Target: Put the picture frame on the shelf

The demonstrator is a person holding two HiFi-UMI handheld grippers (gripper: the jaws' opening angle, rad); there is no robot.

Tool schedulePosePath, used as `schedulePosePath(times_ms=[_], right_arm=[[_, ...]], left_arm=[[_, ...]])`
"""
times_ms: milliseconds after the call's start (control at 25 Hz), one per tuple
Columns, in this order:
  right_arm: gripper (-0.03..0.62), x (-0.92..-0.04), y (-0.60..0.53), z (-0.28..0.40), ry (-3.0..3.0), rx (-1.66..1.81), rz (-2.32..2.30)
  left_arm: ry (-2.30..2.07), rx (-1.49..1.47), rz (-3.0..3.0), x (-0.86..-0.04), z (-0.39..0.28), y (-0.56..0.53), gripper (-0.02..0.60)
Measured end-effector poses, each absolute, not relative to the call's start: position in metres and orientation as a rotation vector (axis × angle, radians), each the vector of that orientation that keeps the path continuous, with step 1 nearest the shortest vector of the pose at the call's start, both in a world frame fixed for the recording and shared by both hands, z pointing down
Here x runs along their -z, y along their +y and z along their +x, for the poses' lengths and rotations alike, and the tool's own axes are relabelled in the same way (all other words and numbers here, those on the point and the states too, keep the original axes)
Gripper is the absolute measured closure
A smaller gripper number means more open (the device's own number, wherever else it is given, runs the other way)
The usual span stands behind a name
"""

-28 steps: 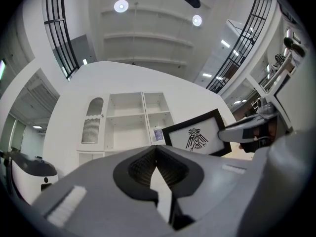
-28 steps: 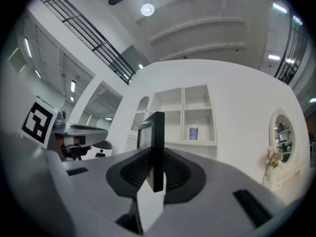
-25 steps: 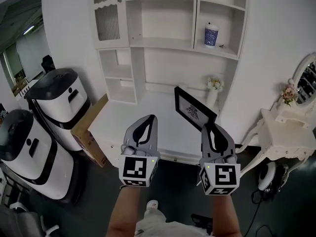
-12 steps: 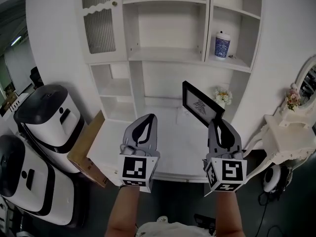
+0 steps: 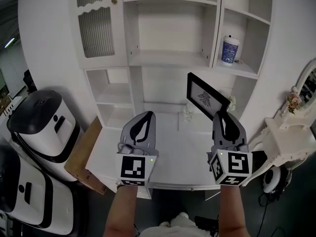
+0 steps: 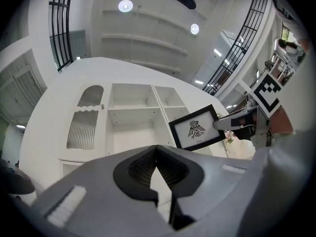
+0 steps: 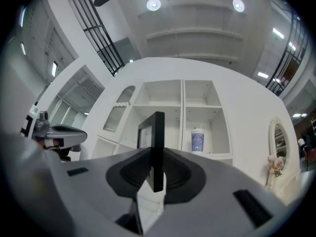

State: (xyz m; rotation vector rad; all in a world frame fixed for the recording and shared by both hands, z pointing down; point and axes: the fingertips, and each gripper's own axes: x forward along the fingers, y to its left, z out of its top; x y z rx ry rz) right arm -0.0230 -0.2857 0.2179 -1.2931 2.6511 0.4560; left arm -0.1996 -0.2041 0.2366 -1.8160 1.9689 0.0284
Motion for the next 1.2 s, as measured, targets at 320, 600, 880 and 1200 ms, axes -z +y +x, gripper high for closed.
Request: schedulePosePath(times_ms=[320,600,880,1200], right_arm=[[0.519,-0.203,-0.321,-0.046,2.621,-0.473,-1.313],[0.519,-0.19,-0.366,-0.06,2.552,-0.453,-1.395],[0.519,-0.165,-0.419,-0.082,2.505,-0.444,-1.451],[0.519,-0.151,-0.471,-0.104,2.492,-0.41,-1.515]], left_arm=[[1.982,-0.006,-1.785,-0.229,-0.222,-0.227,0.572],[1.97,-0.004,-1.784,-0.224,-0.247,-0.262,0.572],[1.945,0.008,-1.793,-0.21,-0.274,-0.316,0.572],[1.89,-0.002,-1.78,-0.173,-0.296,-0.371,0.572]])
